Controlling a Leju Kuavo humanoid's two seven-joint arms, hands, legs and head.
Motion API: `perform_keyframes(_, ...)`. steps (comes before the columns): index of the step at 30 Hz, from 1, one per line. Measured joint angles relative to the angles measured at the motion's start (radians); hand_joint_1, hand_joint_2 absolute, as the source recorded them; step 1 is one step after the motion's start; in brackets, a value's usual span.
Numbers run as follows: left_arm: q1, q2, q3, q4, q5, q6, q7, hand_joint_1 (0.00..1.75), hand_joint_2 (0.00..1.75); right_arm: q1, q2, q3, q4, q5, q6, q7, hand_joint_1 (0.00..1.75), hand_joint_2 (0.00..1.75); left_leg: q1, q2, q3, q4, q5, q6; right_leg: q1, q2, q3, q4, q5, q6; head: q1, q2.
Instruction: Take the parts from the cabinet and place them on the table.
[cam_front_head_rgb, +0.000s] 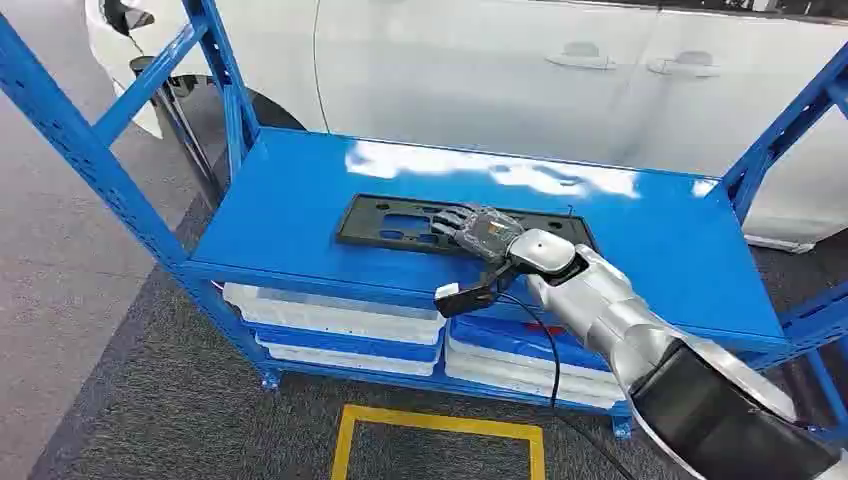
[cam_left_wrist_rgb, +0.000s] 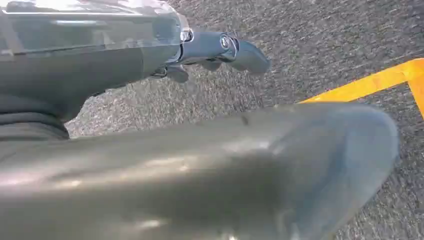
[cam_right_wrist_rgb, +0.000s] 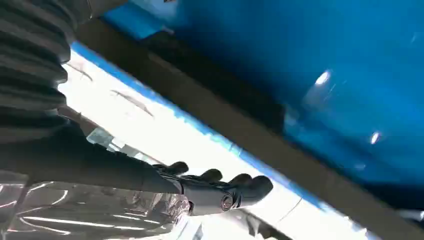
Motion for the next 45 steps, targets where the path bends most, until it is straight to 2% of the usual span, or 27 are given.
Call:
perform_keyframes(3, 0.0, -0.001, 0.0, 0.0, 0.001, 0.0, -0.002, 0.0, 0.0, -0.011, 0.001, 0.003, 0.005, 0.003, 0.002, -0.003, 0.0, 1.75, -0.004, -0.002, 0.002, 0.002, -0.002, -0.002, 0.011, -0.005, 0.12, -0.251, 0.114, -0.028, 0.0, 0.0)
perform_keyframes(4, 0.0, -0.003, 0.0, 0.0, 0.002, 0.0, -0.002, 0.0, 0.0, -0.017, 0.002, 0.004, 0.007, 0.003, 0.003, -0.003, 0.0, 1.75, -0.011, 0.0, -0.004, 0.003, -0.004, -0.006, 0.018, -0.014, 0.132, -0.274, 0.098, -0.033, 0.0, 0.0)
perform_keyframes(7, 0.0, -0.003, 0.0, 0.0, 0.003, 0.0, -0.002, 0.0, 0.0, -0.021, 0.003, 0.006, 0.011, 0.003, 0.003, -0.004, 0.0, 1.75, -0.006, 0.002, -0.006, -0.002, 0.001, -0.02, 0.02, -0.007, 0.128, -0.282, 0.102, -0.036, 0.0, 0.0)
perform_keyframes(8, 0.0, -0.003, 0.0, 0.0, 0.003, 0.0, -0.002, 0.0, 0.0, -0.021, 0.003, 0.006, 0.011, 0.004, 0.004, -0.004, 0.0, 1.75, -0.011, 0.002, -0.003, -0.003, -0.001, -0.027, 0.011, -0.007, 0.133, -0.295, 0.108, -0.042, 0.0, 0.0)
perform_keyframes(10, 0.0, -0.003, 0.0, 0.0, 0.003, 0.0, -0.002, 0.0, 0.0, -0.025, 0.002, 0.007, 0.012, 0.004, 0.003, -0.006, 0.0, 1.75, -0.008, 0.005, -0.028, 0.057, -0.046, -0.039, 0.006, -0.012, 0.142, -0.307, 0.114, -0.049, 0.0, 0.0)
perform_keyframes(11, 0.0, -0.003, 0.0, 0.0, 0.003, 0.0, -0.002, 0.0, 0.0, -0.025, -0.003, 0.007, 0.013, 0.004, 0.004, -0.007, 1.19, 1.75, -0.004, 0.006, -0.062, 0.132, -0.087, -0.045, 0.007, -0.014, 0.142, -0.307, 0.113, -0.05, 0.0, 0.0)
perform_keyframes(12, 0.001, -0.003, 0.0, 0.0, 0.003, 0.0, -0.002, 0.0, 0.0, -0.024, -0.007, 0.007, 0.013, 0.004, 0.004, -0.008, 1.59, 1.75, 0.0, 0.006, -0.102, 0.216, -0.123, -0.049, 0.007, -0.014, 0.142, -0.307, 0.112, -0.05, 0.0, 0.0)
perform_keyframes(13, 0.002, -0.002, 0.0, 0.0, 0.003, 0.0, -0.002, 0.0, 0.0, -0.022, -0.011, 0.008, 0.014, 0.004, 0.005, -0.011, 1.75, 1.75, 0.001, 0.006, -0.137, 0.284, -0.147, -0.054, 0.007, -0.014, 0.141, -0.305, 0.112, -0.05, 0.0, 0.0)
perform_keyframes(14, 0.004, -0.002, 0.0, 0.0, 0.003, 0.0, -0.002, 0.0, 0.0, -0.021, -0.013, 0.009, 0.015, 0.006, 0.006, -0.013, 1.73, 1.75, 0.003, 0.008, -0.152, 0.31, -0.144, -0.056, 0.007, -0.014, 0.14, -0.304, 0.112, -0.05, 0.0, 0.0)
perform_keyframes(15, 0.004, -0.002, 0.0, 0.0, 0.003, 0.0, -0.002, 0.0, 0.0, -0.02, -0.015, 0.01, 0.016, 0.006, 0.008, -0.013, 1.75, 1.75, 0.006, 0.009, -0.143, 0.285, -0.119, -0.059, 0.006, -0.014, 0.14, -0.302, 0.111, -0.049, 0.0, 0.0)
perform_keyframes(18, 0.003, -0.002, 0.0, 0.0, 0.004, 0.0, -0.007, 0.0, 0.0, -0.023, -0.014, 0.011, 0.018, 0.006, 0.019, -0.016, 1.75, 1.75, 0.013, 0.01, -0.021, 0.036, 0.004, -0.061, 0.002, -0.011, 0.141, -0.288, 0.101, -0.036, 0.0, 0.0)
perform_keyframes(19, 0.003, -0.002, 0.0, 0.0, 0.004, 0.0, -0.008, 0.0, 0.0, -0.026, -0.015, 0.011, 0.018, 0.006, 0.021, -0.016, 1.75, 1.75, 0.008, 0.004, -0.013, 0.013, -0.012, -0.052, 0.008, -0.008, 0.137, -0.282, 0.097, -0.029, 0.0, 0.0)
perform_keyframes(20, 0.003, -0.002, 0.0, 0.0, 0.004, 0.0, -0.009, 0.0, 0.0, -0.027, -0.015, 0.012, 0.019, 0.006, 0.025, -0.018, 1.75, 1.75, 0.01, 0.002, -0.012, 0.009, -0.005, -0.038, 0.007, -0.005, 0.135, -0.28, 0.098, -0.025, 0.0, 0.0)
perform_keyframes(22, 0.005, -0.001, 0.0, 0.0, 0.004, 0.0, -0.009, 0.0, 0.0, -0.034, -0.015, 0.013, 0.02, 0.005, 0.037, -0.025, 1.75, 1.75, 0.003, 0.002, -0.014, 0.011, -0.004, -0.025, 0.005, -0.006, 0.136, -0.286, 0.102, -0.014, 0.0, 0.0)
perform_keyframes(24, 0.004, -0.002, 0.0, 0.0, 0.004, 0.0, -0.009, 0.0, 0.0, -0.043, -0.015, 0.013, 0.022, 0.004, 0.045, -0.034, 1.75, 1.75, 0.009, 0.003, -0.009, 0.0, 0.004, -0.011, 0.0, -0.006, 0.134, -0.278, 0.091, -0.001, 0.0, 0.0)
perform_keyframes(26, 0.0, -0.002, 0.0, 0.0, 0.004, 0.0, -0.01, 0.0, 0.0, -0.049, -0.014, 0.015, 0.025, 0.003, 0.051, -0.039, 1.75, 1.75, 0.009, 0.003, -0.01, -0.002, 0.006, -0.003, -0.001, -0.003, 0.089, -0.176, 0.026, 0.002, 0.0, 0.0)
perform_keyframes(28, 0.001, -0.002, 0.0, 0.0, 0.004, 0.0, -0.01, 0.0, 0.0, -0.046, -0.005, 0.02, 0.029, 0.003, 0.053, -0.045, 1.75, 1.75, 0.008, 0.003, -0.011, -0.001, 0.006, -0.001, -0.002, 0.0, 0.012, -0.003, -0.044, 0.006, 0.0, 0.0)
perform_keyframes(29, 0.001, -0.002, 0.0, 0.0, 0.004, 0.0, -0.01, 0.0, 0.0, -0.043, -0.001, 0.023, 0.032, 0.003, 0.053, -0.047, 1.75, 1.75, 0.007, 0.003, -0.011, 0.0, 0.005, -0.001, -0.002, 0.0, -0.01, 0.042, -0.051, 0.006, 0.0, 0.0)
perform_keyframes(30, 0.002, -0.002, 0.0, 0.0, 0.004, 0.0, -0.01, 0.0, 0.0, -0.041, 0.002, 0.024, 0.035, 0.003, 0.053, -0.047, 1.75, 1.75, 0.007, 0.002, -0.01, 0.0, 0.005, -0.001, -0.002, 0.0, -0.011, 0.039, -0.036, 0.004, 0.0, 0.0)
perform_keyframes(31, 0.002, -0.002, 0.0, 0.0, 0.003, 0.0, -0.01, 0.0, 0.0, -0.042, 0.004, 0.024, 0.037, 0.003, 0.052, -0.047, 1.75, 1.75, 0.007, 0.0, -0.01, 0.002, 0.005, -0.001, -0.001, 0.0, 0.012, -0.014, 0.002, 0.001, 0.0, 0.0)
perform_keyframes(33, 0.001, -0.002, 0.0, 0.0, 0.002, 0.0, -0.011, 0.0, 0.0, -0.046, 0.006, 0.024, 0.037, 0.003, 0.051, -0.05, 1.75, 1.75, 0.005, 0.0, -0.006, 0.003, 0.003, -0.004, 0.001, -0.001, 0.103, -0.203, 0.095, -0.013, 0.0, 0.0)
perform_keyframes(35, 0.001, -0.004, -0.001, 0.0, 0.0, 0.0, -0.012, 0.0, 0.0, -0.049, 0.013, 0.025, 0.039, 0.002, 0.052, -0.05, 1.75, 1.75, -0.002, 0.001, -0.012, 0.007, 0.0, -0.012, 0.012, -0.011, 0.138, -0.287, 0.096, -0.022, 0.0, 0.0)
perform_keyframes(38, 0.001, -0.004, -0.001, 0.0, 0.0, -0.002, -0.01, 0.0, 0.0, -0.049, 0.018, 0.025, 0.041, -0.001, 0.053, -0.053, 1.75, 1.75, 0.001, 0.005, -0.009, -0.002, 0.005, -0.028, 0.015, -0.005, 0.134, -0.284, 0.099, -0.029, 0.0, 0.0)
perform_keyframes(39, 0.0, -0.004, -0.002, 0.0, -0.001, -0.002, -0.01, 0.0, 0.0, -0.049, 0.018, 0.025, 0.042, -0.001, 0.053, -0.053, 1.75, 1.75, -0.003, 0.005, -0.01, 0.002, 0.0, -0.034, 0.002, -0.006, 0.142, -0.298, 0.106, -0.036, 0.0, 0.0)
perform_keyframes(40, 0.0, -0.004, -0.002, 0.0, -0.001, -0.002, -0.009, 0.0, 0.0, -0.049, 0.018, 0.025, 0.042, -0.002, 0.053, -0.054, 1.75, 1.75, 0.0, 0.006, -0.016, 0.022, -0.017, -0.04, 0.003, -0.01, 0.147, -0.304, 0.108, -0.04, 0.0, 0.0)
perform_keyframes(43, 0.001, -0.004, -0.002, 0.0, -0.002, -0.002, -0.007, 0.0, 0.0, -0.045, 0.011, 0.026, 0.042, -0.03, 0.041, -0.074, 1.75, 1.75, 0.004, 0.009, -0.117, 0.242, -0.131, -0.052, 0.004, -0.012, 0.145, -0.303, 0.107, -0.046, 0.0, 0.0)
perform_keyframes(45, 0.002, -0.003, -0.002, 0.0, 0.0, -0.001, -0.006, 0.0, 0.0, -0.041, 0.0, 0.025, 0.04, -0.06, 0.011, -0.103, 1.75, 1.75, 0.006, 0.01, -0.152, 0.31, -0.138, -0.058, 0.004, -0.012, 0.142, -0.299, 0.107, -0.046, 0.0, 0.0)
